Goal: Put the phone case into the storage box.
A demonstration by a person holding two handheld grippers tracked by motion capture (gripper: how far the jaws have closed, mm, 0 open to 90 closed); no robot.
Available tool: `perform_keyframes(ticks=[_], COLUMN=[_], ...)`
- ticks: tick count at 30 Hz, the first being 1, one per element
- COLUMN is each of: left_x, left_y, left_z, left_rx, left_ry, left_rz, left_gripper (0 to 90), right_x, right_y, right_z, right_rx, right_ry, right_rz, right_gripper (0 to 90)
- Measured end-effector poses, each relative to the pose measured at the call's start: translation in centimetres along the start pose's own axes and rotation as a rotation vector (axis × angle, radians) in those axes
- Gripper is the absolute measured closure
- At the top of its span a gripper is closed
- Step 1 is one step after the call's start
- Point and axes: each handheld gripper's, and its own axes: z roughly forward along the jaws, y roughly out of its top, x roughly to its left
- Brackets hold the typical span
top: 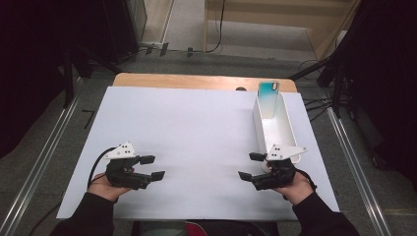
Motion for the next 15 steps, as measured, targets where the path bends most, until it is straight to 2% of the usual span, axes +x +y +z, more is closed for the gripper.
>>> perform_keyframes(ticks=[15], left_x=[-0.1], left_y=[-0.2], left_z=[-0.2], left_rx=[-0.001], left_ry=[0.002], left_rz=[-0.003], left_gripper=[26.8], right_x=[0.1], right_y=[-1.5], right_z=[-0.9], right_rx=[0.021], right_ry=[0.009], right_rz=[-0.019], right_gripper=[20.5])
